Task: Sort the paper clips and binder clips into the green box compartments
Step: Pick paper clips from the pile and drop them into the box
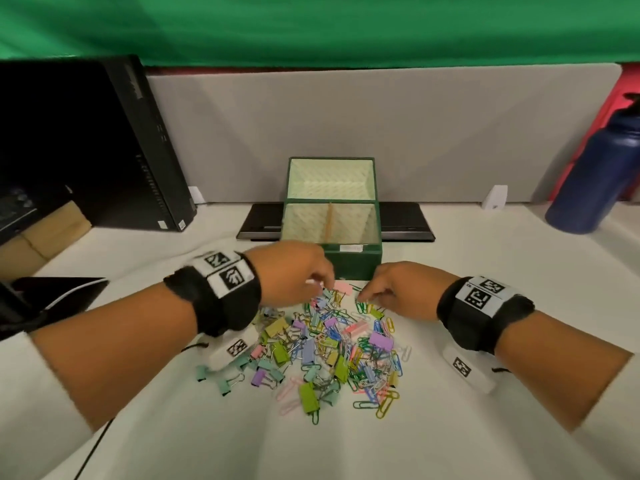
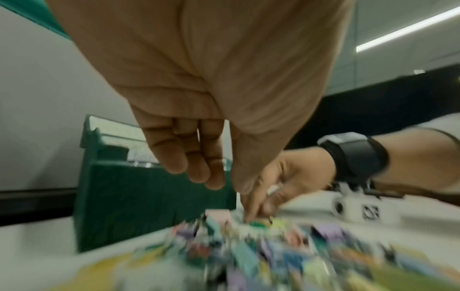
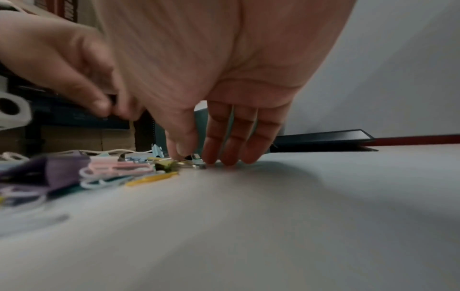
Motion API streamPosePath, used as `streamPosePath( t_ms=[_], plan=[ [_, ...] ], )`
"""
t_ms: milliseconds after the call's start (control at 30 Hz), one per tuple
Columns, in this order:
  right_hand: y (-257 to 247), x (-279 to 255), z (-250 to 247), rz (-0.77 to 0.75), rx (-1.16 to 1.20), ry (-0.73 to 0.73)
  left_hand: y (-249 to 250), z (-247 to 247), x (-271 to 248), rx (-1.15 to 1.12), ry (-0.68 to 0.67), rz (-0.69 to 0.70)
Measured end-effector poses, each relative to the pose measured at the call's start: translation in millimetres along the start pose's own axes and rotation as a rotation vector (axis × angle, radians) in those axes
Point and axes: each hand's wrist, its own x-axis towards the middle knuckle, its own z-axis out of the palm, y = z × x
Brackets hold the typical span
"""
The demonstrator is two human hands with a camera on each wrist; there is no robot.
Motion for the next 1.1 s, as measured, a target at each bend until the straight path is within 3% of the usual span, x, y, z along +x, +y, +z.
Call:
streamPosePath(
  t_ms=[100, 200, 467, 700, 900, 1100],
  plan=[
    [-6.8, 8.1, -1.8, -0.031, -0.044, -0.019, -3.1, 19.9, -9.7, 0.098, -0.121, 0.039],
    [-8.1, 11.9, -2.5, -0.007, -0.014, -0.006, 1.0, 27.5, -0.2, 0.096, -0.102, 0.078],
    [-4.4, 10.8, 0.4, 0.026, -0.014, 0.063, -7.0, 31.7, 11.7, 0.088, -0.101, -0.056],
    [-4.5, 13.2, 0.6, 0.028, 0.036, -0.013, -27.7, 24.1, 20.4, 0.012, -0.030, -0.239],
    [-6.2, 13.9, 4.7, 0.056, 0.044, -0.001, -18.3, 24.3, 36.6, 0.019, -0.049, -0.163],
    [-8.2, 8.7, -1.4, 0.039, 0.107, 0.089, -22.4, 32.7, 31.8, 0.105, -0.113, -0.253]
  ],
)
